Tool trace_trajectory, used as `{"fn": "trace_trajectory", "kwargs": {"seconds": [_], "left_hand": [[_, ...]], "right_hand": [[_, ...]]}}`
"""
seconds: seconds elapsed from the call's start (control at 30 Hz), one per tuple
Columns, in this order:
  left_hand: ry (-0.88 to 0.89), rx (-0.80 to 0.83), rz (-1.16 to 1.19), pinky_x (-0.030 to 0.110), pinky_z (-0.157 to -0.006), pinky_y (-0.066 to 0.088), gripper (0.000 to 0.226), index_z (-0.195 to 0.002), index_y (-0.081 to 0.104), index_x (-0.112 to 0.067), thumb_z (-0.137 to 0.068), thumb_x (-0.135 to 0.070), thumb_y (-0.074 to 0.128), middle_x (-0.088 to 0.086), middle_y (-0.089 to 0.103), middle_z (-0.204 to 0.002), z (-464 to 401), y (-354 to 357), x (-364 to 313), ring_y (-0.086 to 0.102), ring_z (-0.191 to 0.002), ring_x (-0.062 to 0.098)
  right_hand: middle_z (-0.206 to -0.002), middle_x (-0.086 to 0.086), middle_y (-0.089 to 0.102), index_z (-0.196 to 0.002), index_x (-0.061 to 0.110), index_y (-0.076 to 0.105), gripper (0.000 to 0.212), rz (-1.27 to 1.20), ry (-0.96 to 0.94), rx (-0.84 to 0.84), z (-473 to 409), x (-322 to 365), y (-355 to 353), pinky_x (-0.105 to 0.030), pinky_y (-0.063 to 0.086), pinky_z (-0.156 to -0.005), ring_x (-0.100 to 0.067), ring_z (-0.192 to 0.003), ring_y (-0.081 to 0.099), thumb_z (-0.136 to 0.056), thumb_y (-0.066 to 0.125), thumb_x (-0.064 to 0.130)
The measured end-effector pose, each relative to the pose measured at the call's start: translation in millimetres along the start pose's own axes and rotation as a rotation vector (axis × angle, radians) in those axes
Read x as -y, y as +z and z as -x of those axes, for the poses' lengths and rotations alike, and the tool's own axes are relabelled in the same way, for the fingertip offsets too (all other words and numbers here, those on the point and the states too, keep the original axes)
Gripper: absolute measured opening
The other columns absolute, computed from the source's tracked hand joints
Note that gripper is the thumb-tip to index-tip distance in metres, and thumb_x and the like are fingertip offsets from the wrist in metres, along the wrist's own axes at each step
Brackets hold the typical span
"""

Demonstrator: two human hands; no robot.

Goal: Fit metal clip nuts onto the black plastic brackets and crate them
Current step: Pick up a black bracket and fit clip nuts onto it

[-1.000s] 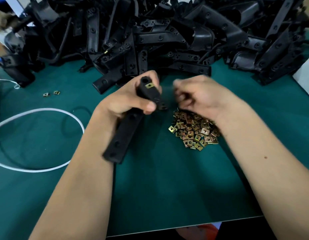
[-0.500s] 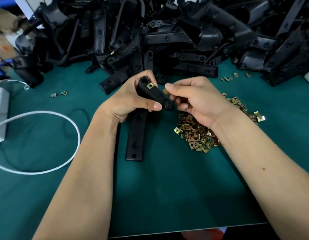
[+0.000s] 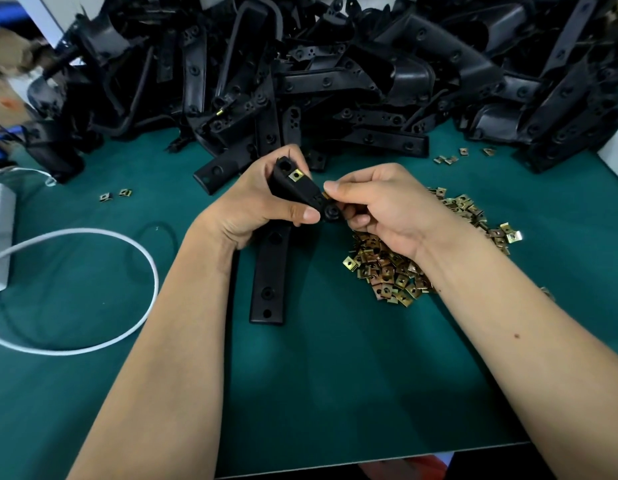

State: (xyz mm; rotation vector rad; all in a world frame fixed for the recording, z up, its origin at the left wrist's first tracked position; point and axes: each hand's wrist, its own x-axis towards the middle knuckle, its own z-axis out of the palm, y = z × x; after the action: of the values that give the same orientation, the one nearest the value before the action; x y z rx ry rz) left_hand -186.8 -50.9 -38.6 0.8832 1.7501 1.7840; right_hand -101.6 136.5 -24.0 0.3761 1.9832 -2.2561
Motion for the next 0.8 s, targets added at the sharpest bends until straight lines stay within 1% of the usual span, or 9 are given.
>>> {"fn": "trace_trajectory", "kwargs": {"seconds": [0.13,0.27,0.33,0.47,0.53,0.63,0.8], "left_hand": [[-0.008,-0.002,-0.017,0.029,-0.056,0.051,0.047,-0.091,0.053,-0.011,-0.062,-0.004,0.09,0.015,0.06,-0.079,-0.4,0.0,0.1,0.056,-0.061,0.023],[-0.012,0.001,-0.015,0.029,-0.056,0.051,0.048,-0.092,0.053,-0.01,-0.062,-0.004,0.09,0.015,0.061,-0.078,-0.8,-0.1,0.3,0.056,-0.061,0.023],[-0.016,0.006,-0.023,0.029,-0.056,0.051,0.048,-0.092,0.053,-0.01,-0.062,-0.004,0.09,0.014,0.061,-0.077,-0.9,-0.7,-0.1,0.056,-0.06,0.023],[-0.022,0.003,-0.04,0.029,-0.056,0.051,0.047,-0.09,0.053,-0.011,-0.062,-0.005,0.09,0.012,0.061,-0.076,-1.0,0.7,-1.0,0.057,-0.059,0.021],[-0.026,-0.008,-0.048,0.029,-0.056,0.051,0.047,-0.089,0.053,-0.01,-0.062,-0.003,0.091,0.011,0.063,-0.075,-1.5,2.1,-0.8,0.058,-0.059,0.021],[-0.023,-0.029,-0.053,0.028,-0.056,0.051,0.045,-0.088,0.053,-0.008,-0.064,0.001,0.09,0.009,0.064,-0.072,-1.7,4.2,-0.4,0.058,-0.058,0.021],[-0.027,-0.027,-0.08,0.028,-0.055,0.051,0.046,-0.091,0.053,-0.007,-0.064,-0.001,0.09,0.007,0.063,-0.071,-1.3,5.8,-1.9,0.059,-0.059,0.019]], "right_hand": [[-0.083,-0.013,0.059,-0.096,-0.001,0.071,0.01,-0.001,0.011,0.009,0.1,0.4,-0.7,-0.018,0.028,-0.046,-0.012,-0.06,0.041,-0.092,0.073,0.008],[-0.074,-0.009,0.06,-0.091,0.0,0.071,0.007,-0.042,0.016,0.018,-0.6,0.2,-2.3,-0.016,0.029,-0.045,-0.011,-0.059,0.044,-0.093,0.071,0.006],[-0.074,-0.008,0.06,-0.094,-0.001,0.071,0.007,-0.029,0.016,0.031,-0.7,0.3,-2.3,-0.016,0.029,-0.045,-0.01,-0.058,0.044,-0.093,0.071,0.006],[-0.076,-0.009,0.061,-0.108,-0.007,0.07,0.021,0.0,0.016,0.032,-1.1,0.1,-2.3,-0.017,0.026,-0.046,-0.01,-0.058,0.041,-0.093,0.072,0.008],[-0.08,-0.011,0.06,-0.111,-0.01,0.069,0.026,0.004,0.01,0.018,-1.1,-0.6,-2.3,-0.019,0.024,-0.048,-0.01,-0.057,0.039,-0.092,0.072,0.008],[-0.081,-0.011,0.056,-0.104,-0.007,0.07,0.019,0.018,-0.004,0.01,-1.4,-1.4,-2.2,-0.021,0.023,-0.048,-0.01,-0.057,0.039,-0.092,0.072,0.008],[-0.082,-0.011,0.059,-0.101,-0.009,0.072,0.022,0.099,-0.04,0.019,-1.1,-3.0,-2.7,-0.019,0.028,-0.047,-0.009,-0.059,0.041,-0.091,0.075,0.01]]}}
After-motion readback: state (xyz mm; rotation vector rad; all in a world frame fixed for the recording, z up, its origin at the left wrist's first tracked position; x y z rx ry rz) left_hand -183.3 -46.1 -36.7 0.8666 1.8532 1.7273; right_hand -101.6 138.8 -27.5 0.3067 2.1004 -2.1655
